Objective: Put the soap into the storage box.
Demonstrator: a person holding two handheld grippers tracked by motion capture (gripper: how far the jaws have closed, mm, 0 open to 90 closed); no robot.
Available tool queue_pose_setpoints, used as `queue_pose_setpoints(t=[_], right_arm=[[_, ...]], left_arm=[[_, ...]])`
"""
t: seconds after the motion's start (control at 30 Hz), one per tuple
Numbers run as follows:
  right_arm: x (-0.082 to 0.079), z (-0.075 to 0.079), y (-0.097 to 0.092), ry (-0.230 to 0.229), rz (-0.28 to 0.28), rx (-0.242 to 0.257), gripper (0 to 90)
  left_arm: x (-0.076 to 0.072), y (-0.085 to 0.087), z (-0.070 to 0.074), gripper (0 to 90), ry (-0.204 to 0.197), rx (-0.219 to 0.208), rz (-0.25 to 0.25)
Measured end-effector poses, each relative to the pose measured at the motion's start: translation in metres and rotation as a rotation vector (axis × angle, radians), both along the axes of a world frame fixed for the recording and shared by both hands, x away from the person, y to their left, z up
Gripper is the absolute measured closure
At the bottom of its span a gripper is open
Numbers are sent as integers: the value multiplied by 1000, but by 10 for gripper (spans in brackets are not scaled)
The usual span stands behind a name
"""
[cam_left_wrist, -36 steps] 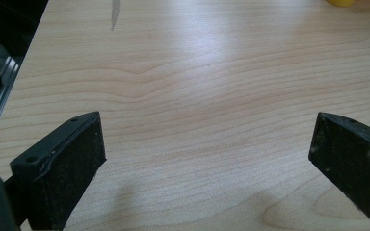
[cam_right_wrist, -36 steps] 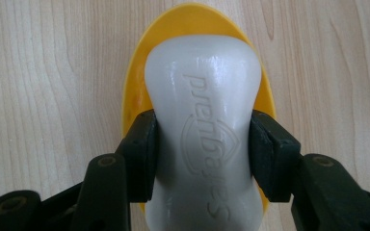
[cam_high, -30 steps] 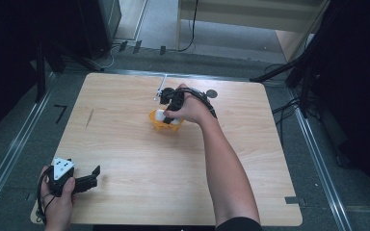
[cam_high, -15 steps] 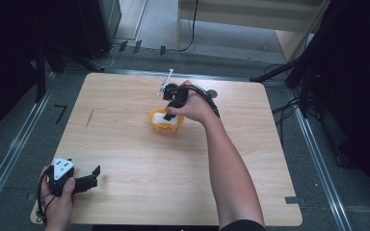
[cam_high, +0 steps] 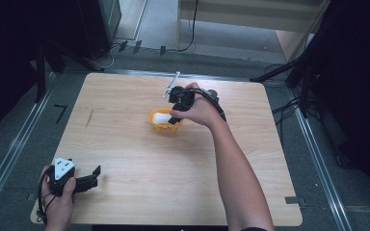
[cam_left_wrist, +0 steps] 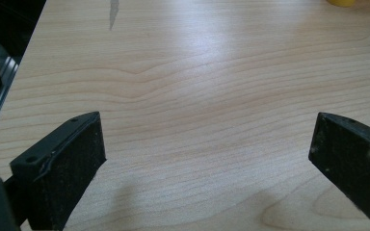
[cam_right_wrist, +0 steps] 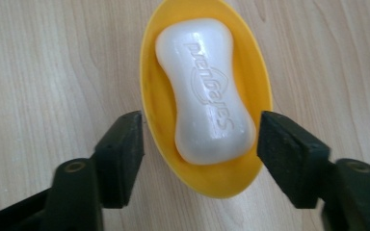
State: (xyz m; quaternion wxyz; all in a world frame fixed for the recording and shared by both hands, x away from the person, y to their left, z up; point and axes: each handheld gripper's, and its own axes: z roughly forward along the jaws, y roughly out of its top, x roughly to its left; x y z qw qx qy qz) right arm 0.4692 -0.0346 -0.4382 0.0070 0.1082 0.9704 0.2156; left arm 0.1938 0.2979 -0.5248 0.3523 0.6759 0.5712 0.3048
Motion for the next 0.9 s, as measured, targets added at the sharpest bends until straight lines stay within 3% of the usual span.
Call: queue_pose_setpoints(t=[0.1, 0.17, 0.2, 0.4, 0.53, 0.63, 0.9], right_arm=[[-3, -1, -6, -22, -24, 2, 205], [-3, -1, -8, -19, -24, 1, 184], [-6, -2, -12, 6, -33, -1, 141], [-12, -3, -23, 0, -53, 3, 130], [-18, -3, -35, -8, -84, 43, 101], [-25, -4, -44, -36, -117, 35, 48], [-34, -6, -63, -31, -160, 53, 26]], left_arm=[[0, 0, 0, 0, 0, 2, -1], [0, 0, 0, 0, 1, 2, -1], [0, 0, 0, 0, 3, 4, -1], [0, 0, 0, 0, 4, 7, -2], [0, -1, 0, 0, 2, 8, -1], [0, -1, 0, 0, 5, 13, -1], [0, -1, 0, 0, 4, 15, -2]])
